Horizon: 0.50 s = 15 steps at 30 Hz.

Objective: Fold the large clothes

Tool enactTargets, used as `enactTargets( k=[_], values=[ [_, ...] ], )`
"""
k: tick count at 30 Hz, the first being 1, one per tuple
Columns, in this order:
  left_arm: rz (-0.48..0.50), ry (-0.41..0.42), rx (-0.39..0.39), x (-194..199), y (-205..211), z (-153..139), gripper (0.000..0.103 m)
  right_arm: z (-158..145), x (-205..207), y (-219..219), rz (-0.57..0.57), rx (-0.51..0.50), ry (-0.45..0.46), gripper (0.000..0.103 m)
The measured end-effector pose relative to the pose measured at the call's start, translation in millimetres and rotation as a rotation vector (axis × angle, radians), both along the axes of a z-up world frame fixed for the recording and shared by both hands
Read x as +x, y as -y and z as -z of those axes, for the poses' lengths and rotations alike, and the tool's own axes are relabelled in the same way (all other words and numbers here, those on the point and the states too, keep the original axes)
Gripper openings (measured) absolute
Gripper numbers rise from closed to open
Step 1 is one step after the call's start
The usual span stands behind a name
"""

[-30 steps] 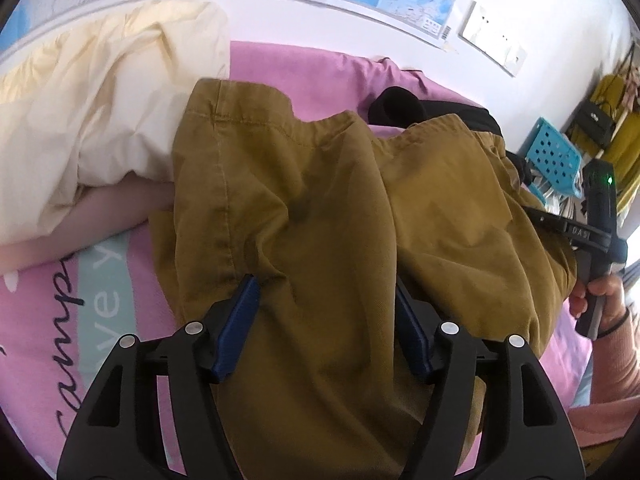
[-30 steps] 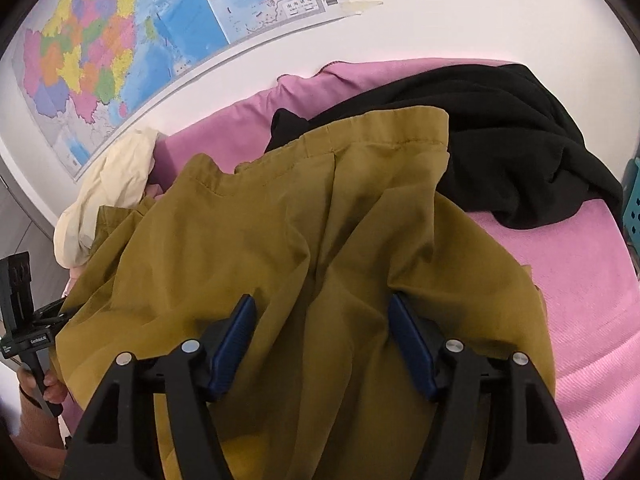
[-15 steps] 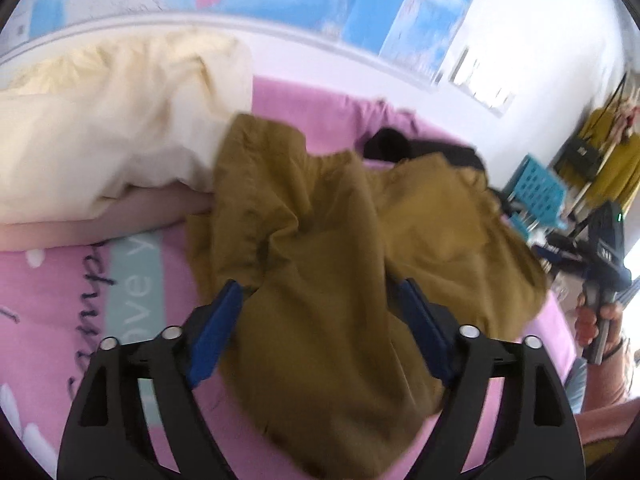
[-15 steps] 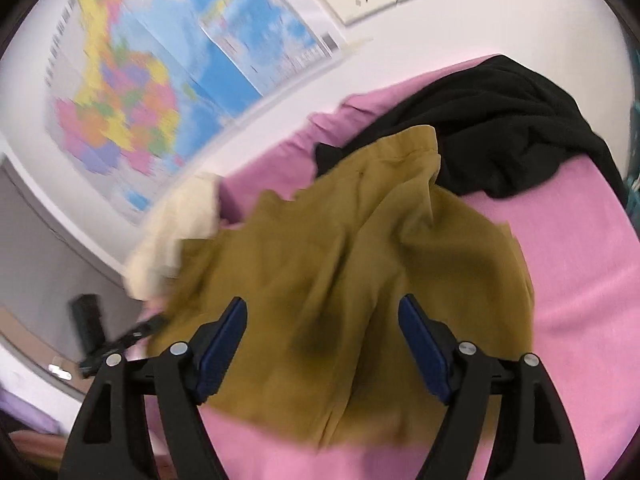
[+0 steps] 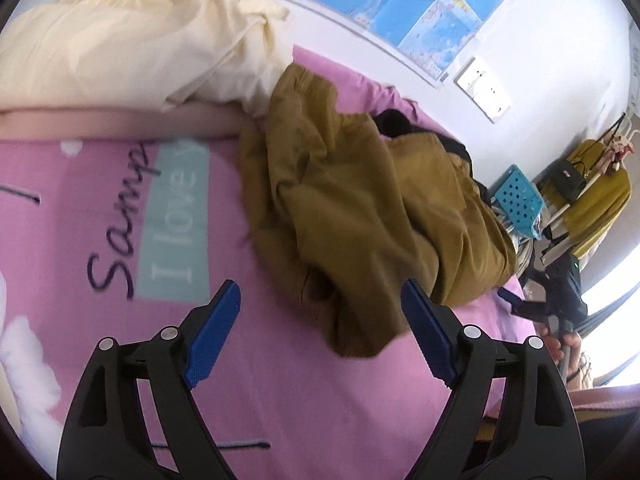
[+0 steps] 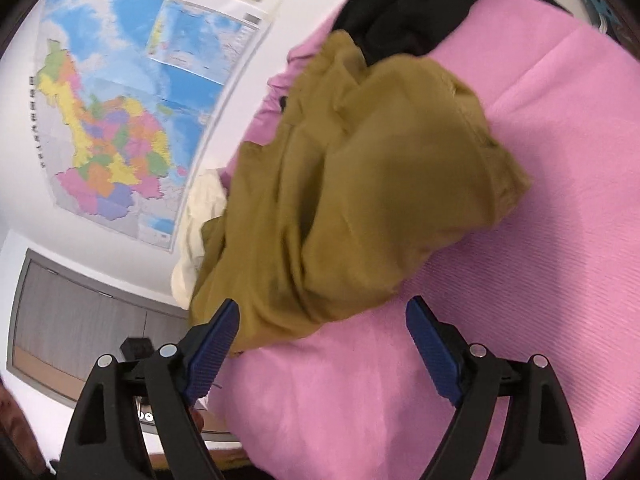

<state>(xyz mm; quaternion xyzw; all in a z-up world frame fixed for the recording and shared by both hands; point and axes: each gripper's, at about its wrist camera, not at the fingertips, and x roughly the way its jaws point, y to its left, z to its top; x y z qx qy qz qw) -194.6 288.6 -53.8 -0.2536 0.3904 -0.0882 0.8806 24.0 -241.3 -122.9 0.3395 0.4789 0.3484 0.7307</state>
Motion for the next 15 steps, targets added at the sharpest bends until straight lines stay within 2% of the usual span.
enactTargets(
  k=[3, 8, 11, 15],
  values=[
    [0.002, -0.013, -0.048, -8.1, 0.4, 7.1, 0.082, -2.0, 7.4, -15.0, 0.03, -0.033, 0.023, 0.084],
    [0.035, -0.043, -0.081, -10.7, 6.8, 16.1, 0.082, -3.8, 21.1, -27.4, 0.074, -0.019, 0.027, 0.093],
    [0.11, -0.062, -0.118, -10.6, 15.4, 22.4, 0.087, -4.2, 29.7, -37.0, 0.118, -0.04, 0.031, 0.096],
    [0.189, -0.08, -0.189, -1.9, 34.2, 30.2, 0.087, -5.8, 39.4, -50.3, 0.168, -0.102, 0.053, 0.098]
  ],
)
